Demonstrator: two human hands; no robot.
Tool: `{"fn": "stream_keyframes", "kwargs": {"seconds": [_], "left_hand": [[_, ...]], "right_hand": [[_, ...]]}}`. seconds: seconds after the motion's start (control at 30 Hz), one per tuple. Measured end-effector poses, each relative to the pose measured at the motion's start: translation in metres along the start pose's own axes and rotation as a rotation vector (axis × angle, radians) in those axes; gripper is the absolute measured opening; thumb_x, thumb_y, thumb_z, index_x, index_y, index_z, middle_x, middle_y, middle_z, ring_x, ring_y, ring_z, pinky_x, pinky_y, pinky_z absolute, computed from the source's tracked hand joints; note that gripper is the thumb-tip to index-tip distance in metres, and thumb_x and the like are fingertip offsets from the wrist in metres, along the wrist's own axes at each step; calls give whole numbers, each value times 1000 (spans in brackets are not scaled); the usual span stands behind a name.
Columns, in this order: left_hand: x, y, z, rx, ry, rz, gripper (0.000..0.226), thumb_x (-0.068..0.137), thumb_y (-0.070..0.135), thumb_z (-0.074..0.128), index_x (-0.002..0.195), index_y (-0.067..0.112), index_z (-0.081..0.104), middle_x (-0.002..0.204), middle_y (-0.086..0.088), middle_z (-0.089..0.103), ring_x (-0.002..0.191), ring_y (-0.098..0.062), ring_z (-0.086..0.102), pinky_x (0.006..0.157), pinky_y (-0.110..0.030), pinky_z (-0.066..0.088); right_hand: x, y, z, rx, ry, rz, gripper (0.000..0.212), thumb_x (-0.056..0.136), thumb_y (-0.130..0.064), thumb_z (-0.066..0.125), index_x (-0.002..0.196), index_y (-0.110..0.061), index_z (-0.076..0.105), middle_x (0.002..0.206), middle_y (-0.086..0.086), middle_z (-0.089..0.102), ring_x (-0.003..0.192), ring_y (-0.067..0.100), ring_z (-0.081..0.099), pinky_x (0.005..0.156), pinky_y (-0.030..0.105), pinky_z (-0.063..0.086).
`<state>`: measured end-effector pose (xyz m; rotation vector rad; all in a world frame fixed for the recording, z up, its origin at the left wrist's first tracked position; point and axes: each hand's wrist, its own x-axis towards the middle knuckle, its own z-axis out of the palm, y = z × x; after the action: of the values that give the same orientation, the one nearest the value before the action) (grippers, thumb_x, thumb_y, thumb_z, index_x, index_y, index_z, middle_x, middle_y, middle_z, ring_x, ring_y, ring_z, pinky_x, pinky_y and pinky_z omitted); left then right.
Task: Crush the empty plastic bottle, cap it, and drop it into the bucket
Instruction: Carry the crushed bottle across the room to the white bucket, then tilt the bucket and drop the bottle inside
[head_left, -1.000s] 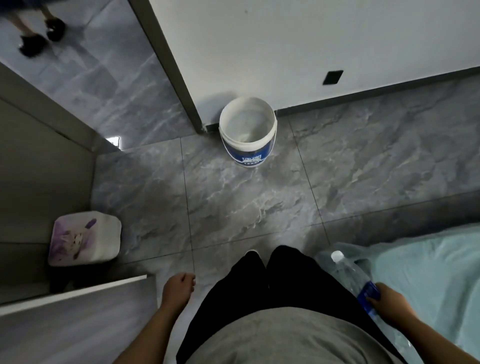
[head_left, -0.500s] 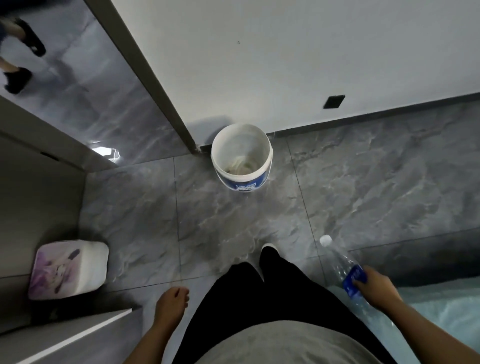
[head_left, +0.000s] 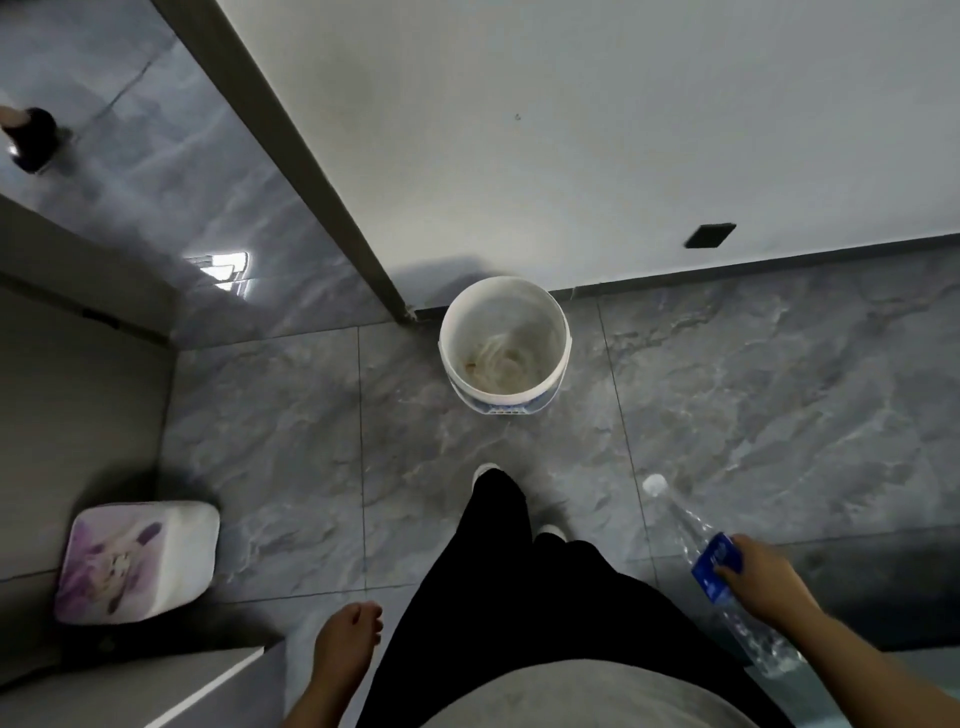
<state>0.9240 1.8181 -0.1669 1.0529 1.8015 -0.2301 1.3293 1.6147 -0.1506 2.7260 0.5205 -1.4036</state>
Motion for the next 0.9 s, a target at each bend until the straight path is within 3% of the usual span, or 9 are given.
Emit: {"fn": "stream_keyframes", "kwargs": {"seconds": [0.2, 0.4, 0.57, 0.67, 0.73, 0.83, 0.9], "left_hand": [[45, 84, -16, 27, -91, 73, 28, 91, 13, 48, 67, 13, 62, 72, -8, 65, 66, -21, 59, 68, -34, 43], [78, 162, -12, 3, -56, 132, 20, 93, 11, 47, 83, 2, 63, 81, -14, 64, 75, -24, 59, 71, -31, 43], [126, 218, 10, 113, -26, 191, 31, 95, 13, 42, 81, -1, 65, 82, -18, 65, 80, -29, 62, 72, -32, 42], [159, 251, 34, 227, 16, 296, 43, 95, 24, 36, 55, 15, 49, 59, -11, 51, 59, -21, 50, 61, -32, 36], [186, 272, 53, 225, 38, 315, 37, 94, 23, 38, 58, 16, 47, 61, -11, 50, 61, -22, 50, 61, -36, 39], [230, 291, 79, 201, 50, 305, 27, 95, 14, 40, 74, 10, 58, 80, -23, 66, 81, -34, 64, 78, -42, 46], [261, 298, 95, 246, 85, 339, 26, 94, 14, 41, 77, 10, 60, 76, -17, 66, 81, -32, 63, 68, -33, 37]], "right_hand": [[17, -32, -6, -31, -85, 81, 26, 87, -11, 59, 111, -3, 58, 108, 24, 67, 101, 34, 63, 83, 36, 46], [55, -88, -35, 11, -92, 48, 13, 89, -11, 55, 101, -9, 52, 99, 24, 68, 92, 36, 63, 70, 33, 40], [122, -148, -59, 53, -86, -80, 21, 90, -13, 55, 110, -6, 54, 82, 13, 63, 73, 28, 59, 69, 33, 44], [170, -191, -63, 64, -109, -181, 22, 90, -16, 56, 110, -8, 53, 85, 12, 64, 75, 28, 59, 70, 32, 44], [205, -219, -62, 87, -108, -241, 23, 89, -17, 57, 110, -8, 53, 92, 16, 68, 79, 29, 61, 71, 32, 44], [248, -257, -53, 147, -91, -306, 26, 89, -21, 57, 110, -8, 52, 94, 13, 67, 77, 24, 59, 68, 29, 41], [277, -278, -40, 190, -94, -322, 30, 89, -27, 57, 112, -8, 52, 95, 10, 66, 82, 24, 60, 72, 30, 42]]}}
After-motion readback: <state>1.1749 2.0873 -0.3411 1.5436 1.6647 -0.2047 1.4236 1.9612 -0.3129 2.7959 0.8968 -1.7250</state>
